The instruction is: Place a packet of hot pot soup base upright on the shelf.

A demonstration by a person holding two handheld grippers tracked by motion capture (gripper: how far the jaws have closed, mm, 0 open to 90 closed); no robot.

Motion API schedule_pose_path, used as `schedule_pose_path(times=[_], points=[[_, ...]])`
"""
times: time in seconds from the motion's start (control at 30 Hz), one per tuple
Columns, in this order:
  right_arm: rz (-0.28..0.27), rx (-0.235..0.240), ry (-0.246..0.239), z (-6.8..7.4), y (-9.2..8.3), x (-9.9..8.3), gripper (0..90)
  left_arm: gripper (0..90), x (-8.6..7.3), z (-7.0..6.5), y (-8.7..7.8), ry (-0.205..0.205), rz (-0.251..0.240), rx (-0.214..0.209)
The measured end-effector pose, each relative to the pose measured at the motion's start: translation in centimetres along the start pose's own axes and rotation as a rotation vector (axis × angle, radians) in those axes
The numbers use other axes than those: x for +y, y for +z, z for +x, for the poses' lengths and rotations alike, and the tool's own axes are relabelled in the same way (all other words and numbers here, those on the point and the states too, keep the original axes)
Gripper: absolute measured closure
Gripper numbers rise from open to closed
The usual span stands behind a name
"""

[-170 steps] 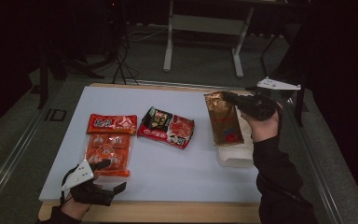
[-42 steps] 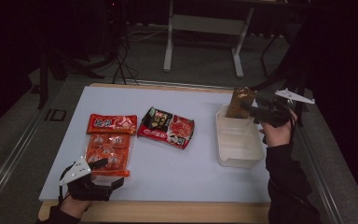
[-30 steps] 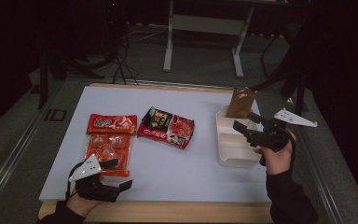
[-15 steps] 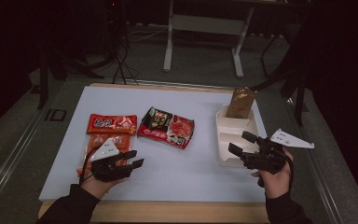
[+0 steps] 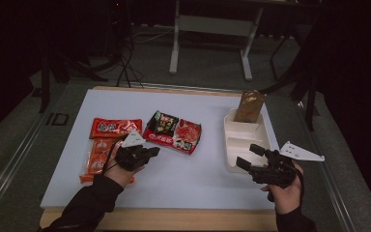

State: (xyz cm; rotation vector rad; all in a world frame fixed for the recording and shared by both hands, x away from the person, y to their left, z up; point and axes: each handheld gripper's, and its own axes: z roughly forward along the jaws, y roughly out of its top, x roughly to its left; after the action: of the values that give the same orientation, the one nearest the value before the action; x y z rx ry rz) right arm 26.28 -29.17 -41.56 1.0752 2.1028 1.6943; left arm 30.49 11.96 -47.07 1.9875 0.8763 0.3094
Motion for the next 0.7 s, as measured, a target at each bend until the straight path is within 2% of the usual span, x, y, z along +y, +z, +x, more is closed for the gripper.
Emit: schedule_pose_path(times=[0.1, 0.27, 0.3, 0.37, 0.4, 0.43, 0.47, 0.57, 0.63, 0.7], points=[[-0.001, -0.007, -0.002, 0.1, -0.2, -0.1, 16.2, 90.0, 1.0, -0.8, 1.3, 0.041, 0.016, -0.012], [-0.003, -0.001, 0.01, -0.2, -0.2, -0.4, 16.2, 90.0, 2.3, -1.5, 3.6, 0.077, 0.053, -0.045], [-0.002, 0.002, 0.011, -0.2, -0.2, -0.4, 16.2, 90.0, 2.6, -1.7, 4.0, 0.098, 0.066, -0.042], [0.003, 0.004, 0.019, -0.3, -0.1, -0.5, 16.2, 90.0, 3.1, -1.9, 4.7, 0.107, 0.077, -0.047], [0.005, 0.003, 0.016, -0.4, 0.0, -0.6, 16.2, 90.0, 3.1, -1.9, 4.7, 0.107, 0.077, -0.047], [0.007, 0.007, 0.02, -0.4, 0.1, -0.6, 16.2, 90.0, 3.5, -2.1, 5.5, 0.095, 0.077, -0.046], [0.007, 0.008, 0.022, -0.4, 0.1, -0.7, 16.2, 90.0, 3.7, -2.2, 5.9, 0.106, 0.08, -0.051], [0.013, 0.019, 0.025, -0.4, 0.4, -0.8, 16.3, 90.0, 4.6, -1.9, 7.0, 0.102, 0.097, -0.035], [0.018, 0.03, 0.024, -0.3, 0.5, -0.8, 16.3, 90.0, 5.3, -1.3, 7.6, 0.072, 0.083, -0.039], [0.02, 0.029, 0.01, 0.0, 0.6, -0.8, 16.2, 90.0, 5.9, -0.9, 8.4, 0.062, 0.083, -0.023]])
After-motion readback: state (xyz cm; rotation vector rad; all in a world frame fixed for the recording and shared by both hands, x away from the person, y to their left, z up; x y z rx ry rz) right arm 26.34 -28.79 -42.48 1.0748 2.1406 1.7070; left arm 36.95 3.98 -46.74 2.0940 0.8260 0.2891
